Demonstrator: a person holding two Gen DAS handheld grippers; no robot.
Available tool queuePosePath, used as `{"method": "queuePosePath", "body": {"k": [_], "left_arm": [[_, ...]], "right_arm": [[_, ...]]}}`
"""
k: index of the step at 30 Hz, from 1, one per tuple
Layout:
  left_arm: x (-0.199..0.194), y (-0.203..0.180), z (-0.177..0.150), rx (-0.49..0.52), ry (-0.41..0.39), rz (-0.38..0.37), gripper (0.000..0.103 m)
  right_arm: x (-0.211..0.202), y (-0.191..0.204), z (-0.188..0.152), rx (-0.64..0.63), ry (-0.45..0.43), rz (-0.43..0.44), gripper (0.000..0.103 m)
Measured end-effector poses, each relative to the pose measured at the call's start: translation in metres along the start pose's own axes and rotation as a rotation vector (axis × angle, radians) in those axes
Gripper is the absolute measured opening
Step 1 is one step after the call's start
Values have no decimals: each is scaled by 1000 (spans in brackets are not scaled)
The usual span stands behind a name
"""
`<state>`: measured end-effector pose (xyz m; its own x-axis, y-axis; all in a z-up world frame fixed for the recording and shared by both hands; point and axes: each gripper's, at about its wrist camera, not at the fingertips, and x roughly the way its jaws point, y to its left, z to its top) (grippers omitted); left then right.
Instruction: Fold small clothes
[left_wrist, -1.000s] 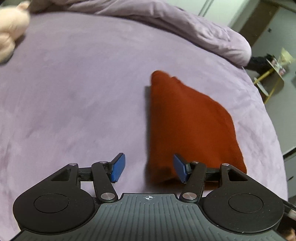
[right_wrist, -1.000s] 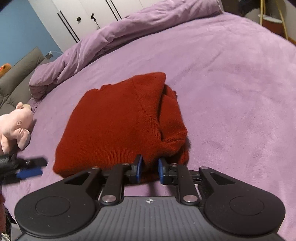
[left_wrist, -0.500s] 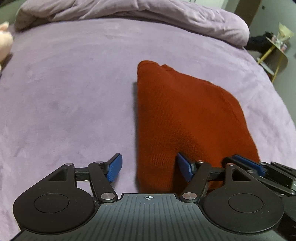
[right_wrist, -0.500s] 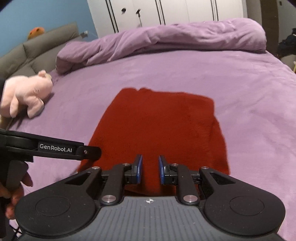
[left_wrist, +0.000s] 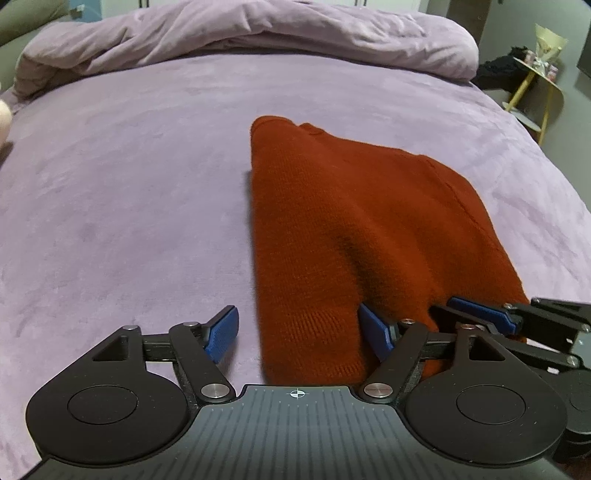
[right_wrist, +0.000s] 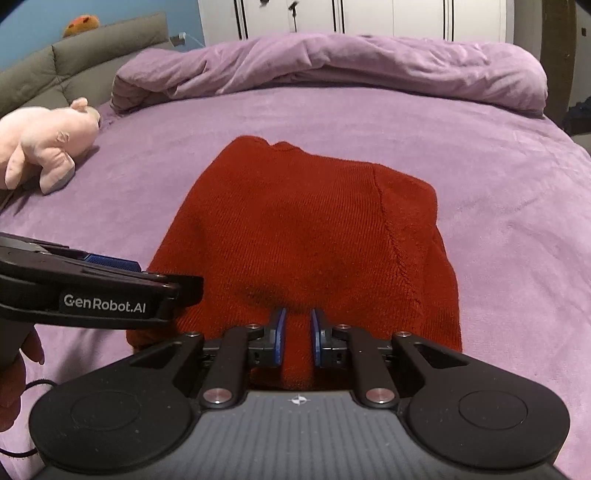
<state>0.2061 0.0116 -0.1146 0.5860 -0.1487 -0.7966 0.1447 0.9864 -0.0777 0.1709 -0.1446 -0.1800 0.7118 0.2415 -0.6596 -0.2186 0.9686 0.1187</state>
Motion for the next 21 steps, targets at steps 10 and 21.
{"method": "queuePosePath", "body": {"k": [10, 21], "left_arm": [[-22, 6, -3, -41, 9, 30, 81], [-26, 8, -6, 6, 41, 55, 84]], "right_arm": [[-30, -19, -17, 58, 30, -56, 12], [-28, -17, -16, 9, 102, -113, 8]]}}
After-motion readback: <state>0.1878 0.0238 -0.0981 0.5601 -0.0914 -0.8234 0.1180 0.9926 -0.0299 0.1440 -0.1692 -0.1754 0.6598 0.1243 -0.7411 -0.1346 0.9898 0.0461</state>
